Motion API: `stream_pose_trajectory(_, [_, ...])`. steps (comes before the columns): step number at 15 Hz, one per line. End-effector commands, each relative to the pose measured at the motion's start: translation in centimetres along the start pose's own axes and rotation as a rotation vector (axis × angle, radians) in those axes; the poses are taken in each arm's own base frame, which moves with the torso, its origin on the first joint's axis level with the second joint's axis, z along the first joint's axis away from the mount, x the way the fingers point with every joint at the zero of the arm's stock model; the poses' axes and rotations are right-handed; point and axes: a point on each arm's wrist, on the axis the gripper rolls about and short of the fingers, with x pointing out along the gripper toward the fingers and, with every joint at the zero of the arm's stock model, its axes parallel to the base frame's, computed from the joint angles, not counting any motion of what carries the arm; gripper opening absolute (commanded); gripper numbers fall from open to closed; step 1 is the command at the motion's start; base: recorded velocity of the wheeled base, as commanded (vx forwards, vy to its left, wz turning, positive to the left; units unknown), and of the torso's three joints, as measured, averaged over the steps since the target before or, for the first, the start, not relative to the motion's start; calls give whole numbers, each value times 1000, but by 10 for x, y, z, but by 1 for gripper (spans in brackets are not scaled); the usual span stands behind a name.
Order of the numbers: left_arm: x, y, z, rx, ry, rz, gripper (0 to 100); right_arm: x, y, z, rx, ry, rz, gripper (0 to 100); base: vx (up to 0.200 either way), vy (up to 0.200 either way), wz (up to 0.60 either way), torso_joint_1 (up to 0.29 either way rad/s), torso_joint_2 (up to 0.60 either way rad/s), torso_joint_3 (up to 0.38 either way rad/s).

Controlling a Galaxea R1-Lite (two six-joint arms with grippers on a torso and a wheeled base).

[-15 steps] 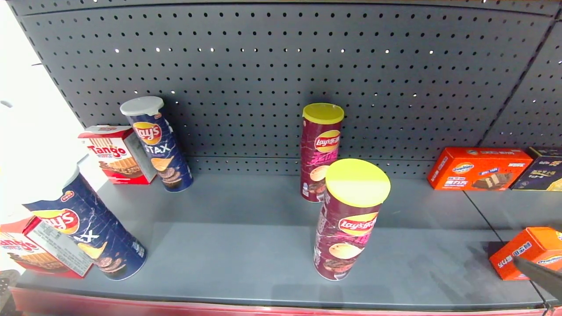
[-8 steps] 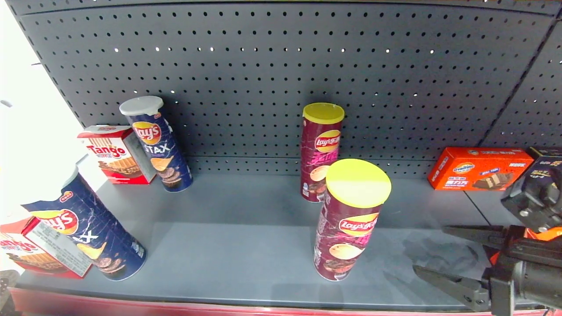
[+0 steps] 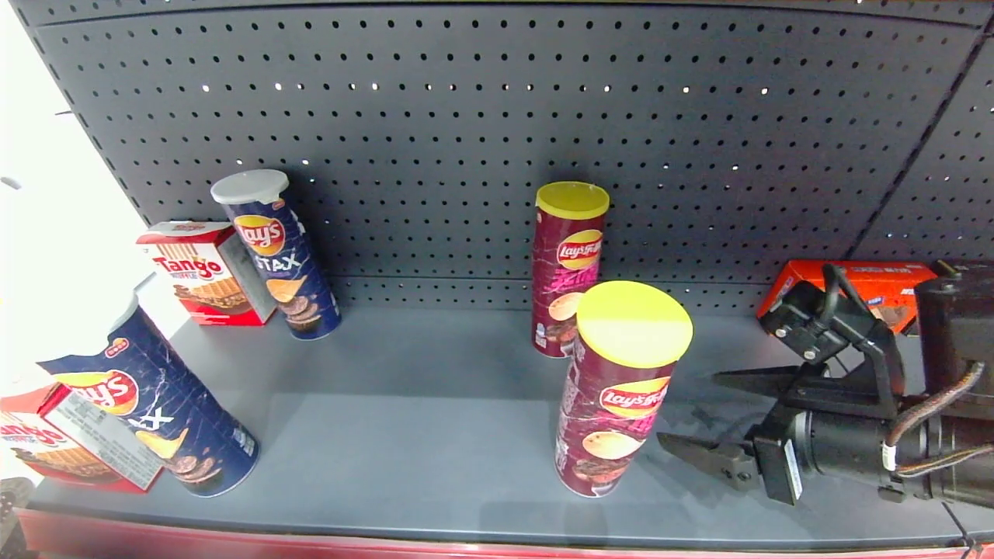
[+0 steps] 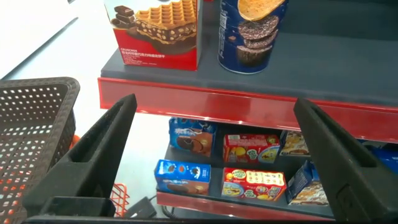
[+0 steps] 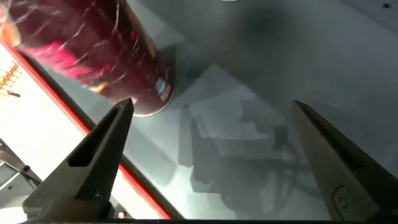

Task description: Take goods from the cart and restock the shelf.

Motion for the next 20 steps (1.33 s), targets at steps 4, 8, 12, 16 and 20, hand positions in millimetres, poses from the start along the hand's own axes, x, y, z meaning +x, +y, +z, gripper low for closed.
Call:
stream_pose_trajectory(4, [0, 0, 0, 0, 3, 3, 100, 23, 0, 1, -1, 41, 10, 100, 0, 0, 0, 0, 0, 0])
stream_pose_trajectory(8, [0, 0, 0, 0, 3, 3, 100, 31, 3, 6, -9, 41, 26, 100, 0, 0, 0, 0, 0, 0])
stream_pose_trajectory(12, [0, 0, 0, 0, 3, 2, 100, 27, -1, 7, -2, 30, 7, 100, 0, 0, 0, 0, 0, 0])
stream_pose_trajectory(16, [0, 0, 0, 0, 3, 2, 100, 32, -3, 12, -3, 24, 5, 100, 0, 0, 0, 0, 0, 0])
stream_pose_trajectory(20, [0, 0, 0, -2, 3, 3, 100, 34, 6, 13, -19, 24, 37, 100, 0, 0, 0, 0, 0, 0])
